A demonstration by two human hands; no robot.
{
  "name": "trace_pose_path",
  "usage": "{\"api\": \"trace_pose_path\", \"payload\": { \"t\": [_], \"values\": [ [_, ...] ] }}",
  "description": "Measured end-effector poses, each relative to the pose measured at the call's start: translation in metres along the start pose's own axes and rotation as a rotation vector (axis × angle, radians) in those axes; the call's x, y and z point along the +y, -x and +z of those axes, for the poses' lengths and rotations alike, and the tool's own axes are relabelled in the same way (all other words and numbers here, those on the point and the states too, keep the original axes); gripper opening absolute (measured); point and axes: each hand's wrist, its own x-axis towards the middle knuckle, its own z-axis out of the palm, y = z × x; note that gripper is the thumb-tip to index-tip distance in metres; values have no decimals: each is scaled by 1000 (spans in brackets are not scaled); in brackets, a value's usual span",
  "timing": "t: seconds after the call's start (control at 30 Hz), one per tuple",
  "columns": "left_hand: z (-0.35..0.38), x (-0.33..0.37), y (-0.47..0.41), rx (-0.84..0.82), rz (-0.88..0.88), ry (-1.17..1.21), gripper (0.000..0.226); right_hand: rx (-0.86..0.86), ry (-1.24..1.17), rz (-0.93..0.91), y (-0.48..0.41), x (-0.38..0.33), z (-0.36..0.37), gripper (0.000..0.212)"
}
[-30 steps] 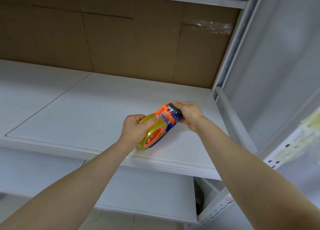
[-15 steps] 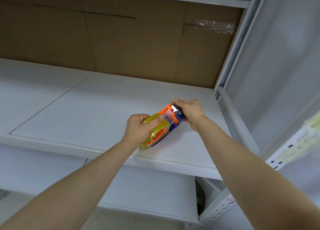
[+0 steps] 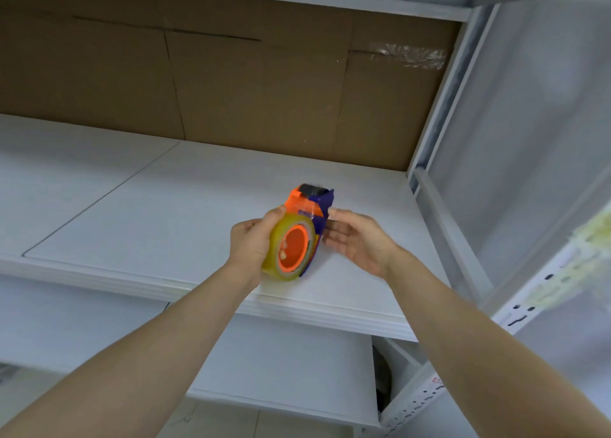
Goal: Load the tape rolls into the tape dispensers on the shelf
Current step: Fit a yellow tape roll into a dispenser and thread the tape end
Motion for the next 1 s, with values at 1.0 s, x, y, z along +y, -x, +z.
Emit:
{"api": "trace_pose_path", "payload": {
  "t": [1.0],
  "values": [
    [-175, 85, -3, 280, -37, -259, 50, 53, 1241, -410, -53, 0, 241, 21]
  ]
}}
